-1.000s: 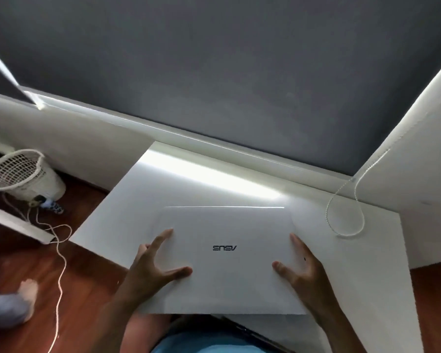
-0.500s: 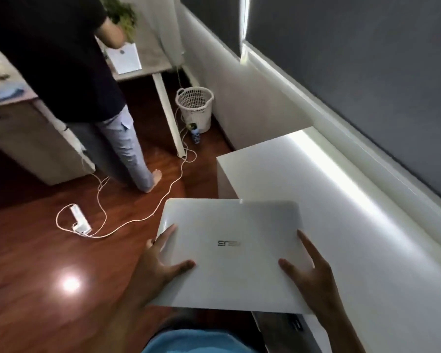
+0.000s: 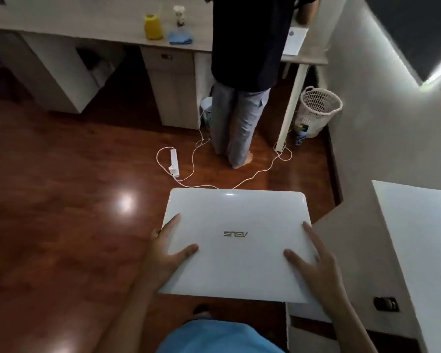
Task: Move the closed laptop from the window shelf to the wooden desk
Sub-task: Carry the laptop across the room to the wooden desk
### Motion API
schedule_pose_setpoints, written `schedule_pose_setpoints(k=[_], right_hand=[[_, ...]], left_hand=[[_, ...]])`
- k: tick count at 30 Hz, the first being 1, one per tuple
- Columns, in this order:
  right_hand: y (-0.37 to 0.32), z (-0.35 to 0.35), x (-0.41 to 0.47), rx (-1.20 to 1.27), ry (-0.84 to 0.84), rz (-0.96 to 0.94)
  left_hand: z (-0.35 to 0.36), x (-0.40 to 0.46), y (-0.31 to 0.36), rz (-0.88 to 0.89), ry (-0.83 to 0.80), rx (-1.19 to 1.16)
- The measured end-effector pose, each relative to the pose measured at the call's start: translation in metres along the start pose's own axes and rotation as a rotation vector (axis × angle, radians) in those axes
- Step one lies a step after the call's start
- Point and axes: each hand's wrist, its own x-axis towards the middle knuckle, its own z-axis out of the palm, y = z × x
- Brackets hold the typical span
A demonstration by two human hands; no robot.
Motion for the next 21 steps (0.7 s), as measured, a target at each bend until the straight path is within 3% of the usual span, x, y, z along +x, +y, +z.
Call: schedule_pose_setpoints(k=[12,21], right_hand=[[-0.104,0.19,0.054,-0.153,-0.409,-0.147],[-0.165,0.295,0.14,-0.185,-0.601,-0.195]], left_hand=[[-0.138,-0.006,-0.118,-0.273,0.364,-0.11],[-0.201,0.049,-0.139,-0.339,0.553,-0.148]])
